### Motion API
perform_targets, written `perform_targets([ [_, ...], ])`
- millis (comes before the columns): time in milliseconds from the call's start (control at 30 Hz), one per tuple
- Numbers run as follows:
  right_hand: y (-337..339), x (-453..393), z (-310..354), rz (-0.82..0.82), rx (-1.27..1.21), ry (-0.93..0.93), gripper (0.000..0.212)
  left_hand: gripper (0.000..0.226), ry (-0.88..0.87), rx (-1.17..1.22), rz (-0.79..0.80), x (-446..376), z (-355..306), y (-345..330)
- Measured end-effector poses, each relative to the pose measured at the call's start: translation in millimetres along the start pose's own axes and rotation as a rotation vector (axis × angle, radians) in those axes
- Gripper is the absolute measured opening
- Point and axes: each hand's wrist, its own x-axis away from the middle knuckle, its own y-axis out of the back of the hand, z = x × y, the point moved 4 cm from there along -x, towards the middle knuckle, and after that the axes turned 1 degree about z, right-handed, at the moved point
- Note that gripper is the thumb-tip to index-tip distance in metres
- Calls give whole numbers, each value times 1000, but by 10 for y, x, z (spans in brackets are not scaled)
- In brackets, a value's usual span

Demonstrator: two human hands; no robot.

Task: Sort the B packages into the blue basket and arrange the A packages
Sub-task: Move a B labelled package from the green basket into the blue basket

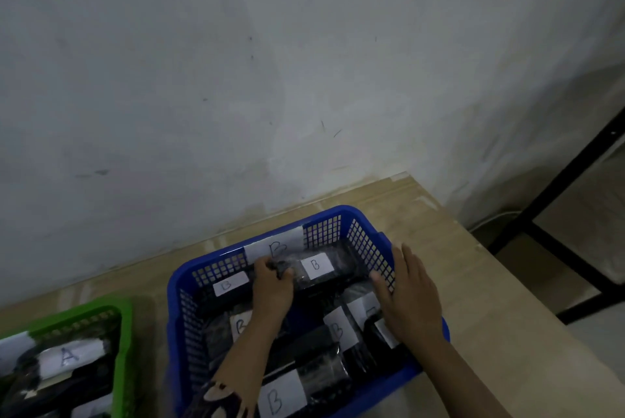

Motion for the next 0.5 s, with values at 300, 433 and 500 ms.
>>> perform_targets([
  [300,-11,2,-7,1,-60,4,70,24,-321,-512,-42,-93,-54,-290],
  [433,-14,3,-12,8,-68,-3,72,32,-368,-761,15,-49,-50,-385],
  [500,2,14,-6,6,-31,-11,73,31,-383,-759,26,5,-93,-376],
])
